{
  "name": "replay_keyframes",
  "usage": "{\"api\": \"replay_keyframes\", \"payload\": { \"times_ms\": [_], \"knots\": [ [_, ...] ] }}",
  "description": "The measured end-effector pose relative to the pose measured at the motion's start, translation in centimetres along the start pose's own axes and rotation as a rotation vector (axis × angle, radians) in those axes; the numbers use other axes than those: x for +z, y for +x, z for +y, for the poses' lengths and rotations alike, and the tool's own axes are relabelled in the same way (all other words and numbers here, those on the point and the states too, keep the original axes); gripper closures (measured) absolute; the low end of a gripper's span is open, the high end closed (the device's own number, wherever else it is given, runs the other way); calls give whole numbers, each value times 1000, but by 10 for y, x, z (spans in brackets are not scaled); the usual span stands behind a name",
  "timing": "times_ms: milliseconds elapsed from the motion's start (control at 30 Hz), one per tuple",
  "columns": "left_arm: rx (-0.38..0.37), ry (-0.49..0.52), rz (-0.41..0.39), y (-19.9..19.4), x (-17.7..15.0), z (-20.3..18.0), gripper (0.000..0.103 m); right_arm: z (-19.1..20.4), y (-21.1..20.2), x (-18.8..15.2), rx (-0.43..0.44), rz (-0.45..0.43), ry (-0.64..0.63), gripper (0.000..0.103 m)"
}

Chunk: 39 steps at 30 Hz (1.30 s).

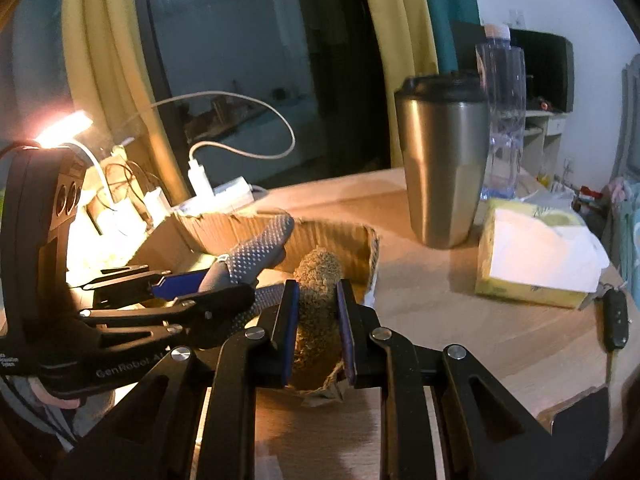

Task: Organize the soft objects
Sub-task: 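Carry the grey sock and brown bear into the cardboard box with both tools, then open both tools to release sock and bear, then withdraw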

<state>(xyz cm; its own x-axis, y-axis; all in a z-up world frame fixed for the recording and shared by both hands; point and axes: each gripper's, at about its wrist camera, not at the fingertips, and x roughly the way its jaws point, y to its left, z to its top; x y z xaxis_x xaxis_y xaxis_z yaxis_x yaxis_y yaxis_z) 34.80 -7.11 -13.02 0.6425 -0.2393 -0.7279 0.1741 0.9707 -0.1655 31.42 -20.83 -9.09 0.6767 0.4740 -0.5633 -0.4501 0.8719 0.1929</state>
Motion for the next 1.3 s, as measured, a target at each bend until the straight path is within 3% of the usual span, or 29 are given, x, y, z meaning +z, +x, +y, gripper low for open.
{"api": "replay_keyframes", "payload": {
  "times_ms": [200,367,500,600,967,1300],
  "knots": [
    [-8,-14,58,15,-4,1,69,-7,9,-2,-2,29,7,82],
    [-6,-17,56,12,1,0,64,-6,9,-2,-6,37,-4,77],
    [-9,-19,39,1,0,2,43,-2,6,-2,-7,34,-7,63],
    [-5,-21,27,-8,-2,4,41,1,1,-1,-21,23,-7,50],
    [6,-41,-38,-56,-15,10,39,2,-35,-1,-88,-14,33,49],
    [-2,-42,-110,-107,-36,12,38,33,-72,-11,-110,-43,-3,49]
  ]
}}
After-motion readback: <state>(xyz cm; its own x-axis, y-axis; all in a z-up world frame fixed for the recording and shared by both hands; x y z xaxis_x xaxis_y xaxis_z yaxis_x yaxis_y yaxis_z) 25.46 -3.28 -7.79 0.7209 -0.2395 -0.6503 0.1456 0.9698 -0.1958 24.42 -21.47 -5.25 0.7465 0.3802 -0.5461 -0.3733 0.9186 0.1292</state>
